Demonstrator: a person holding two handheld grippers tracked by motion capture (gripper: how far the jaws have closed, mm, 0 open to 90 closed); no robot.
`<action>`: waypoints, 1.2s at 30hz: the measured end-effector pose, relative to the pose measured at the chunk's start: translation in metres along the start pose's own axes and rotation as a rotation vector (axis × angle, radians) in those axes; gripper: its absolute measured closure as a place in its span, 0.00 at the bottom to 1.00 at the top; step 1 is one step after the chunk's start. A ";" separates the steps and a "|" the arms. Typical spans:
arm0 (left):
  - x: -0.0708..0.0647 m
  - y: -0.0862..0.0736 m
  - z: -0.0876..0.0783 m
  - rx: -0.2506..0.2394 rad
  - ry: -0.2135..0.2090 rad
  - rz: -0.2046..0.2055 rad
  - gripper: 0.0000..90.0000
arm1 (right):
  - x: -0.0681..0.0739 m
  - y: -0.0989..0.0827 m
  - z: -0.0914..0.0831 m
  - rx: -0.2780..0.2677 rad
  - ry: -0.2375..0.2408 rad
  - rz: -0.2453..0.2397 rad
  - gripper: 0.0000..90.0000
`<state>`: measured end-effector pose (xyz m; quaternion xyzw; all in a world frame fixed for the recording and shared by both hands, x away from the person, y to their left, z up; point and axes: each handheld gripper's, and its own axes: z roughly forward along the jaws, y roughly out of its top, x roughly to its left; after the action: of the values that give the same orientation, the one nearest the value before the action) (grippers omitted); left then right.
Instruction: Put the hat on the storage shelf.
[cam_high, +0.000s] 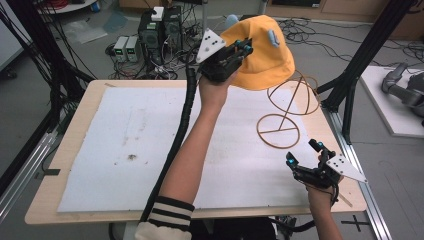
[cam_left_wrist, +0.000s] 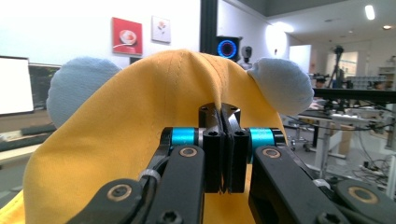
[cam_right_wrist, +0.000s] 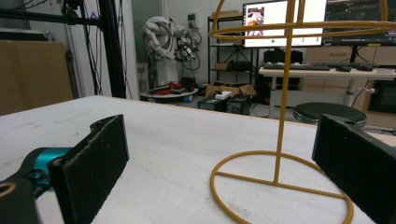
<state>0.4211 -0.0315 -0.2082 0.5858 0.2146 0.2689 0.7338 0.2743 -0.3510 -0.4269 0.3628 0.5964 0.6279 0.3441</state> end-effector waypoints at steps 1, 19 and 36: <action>-0.004 0.001 0.004 0.001 -0.009 0.005 0.98 | -0.001 0.000 -0.001 0.003 -0.001 0.000 0.04; -0.053 -0.038 0.060 0.051 -0.097 -0.011 0.98 | -0.006 0.000 -0.007 -0.004 -0.011 0.003 0.04; -0.065 -0.089 0.071 0.095 -0.120 -0.056 0.98 | -0.004 -0.001 -0.007 0.004 -0.009 -0.005 0.04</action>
<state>0.4287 -0.1413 -0.2789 0.6287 0.1990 0.2024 0.7240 0.2701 -0.3586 -0.4279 0.3649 0.5969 0.6243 0.3475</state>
